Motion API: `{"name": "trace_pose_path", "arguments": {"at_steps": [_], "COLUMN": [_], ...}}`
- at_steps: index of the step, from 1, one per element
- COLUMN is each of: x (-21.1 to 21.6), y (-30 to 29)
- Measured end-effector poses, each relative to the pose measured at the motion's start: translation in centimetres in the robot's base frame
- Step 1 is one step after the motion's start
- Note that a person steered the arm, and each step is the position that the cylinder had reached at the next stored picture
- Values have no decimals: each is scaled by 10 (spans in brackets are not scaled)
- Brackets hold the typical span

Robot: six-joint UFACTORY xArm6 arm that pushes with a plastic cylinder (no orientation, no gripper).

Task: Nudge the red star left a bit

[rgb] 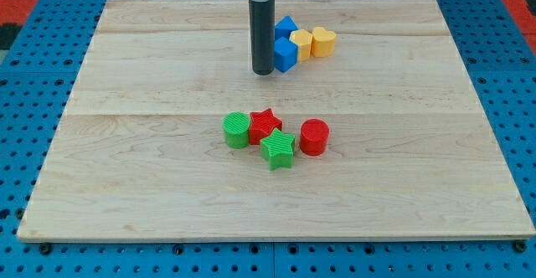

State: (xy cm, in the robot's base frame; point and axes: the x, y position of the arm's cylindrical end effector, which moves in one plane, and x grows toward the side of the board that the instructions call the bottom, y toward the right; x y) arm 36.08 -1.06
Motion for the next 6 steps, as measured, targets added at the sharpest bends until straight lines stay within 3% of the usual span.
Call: {"name": "trace_pose_path", "arguments": {"at_steps": [3,6], "x": [8,27], "y": [-5,-82]}}
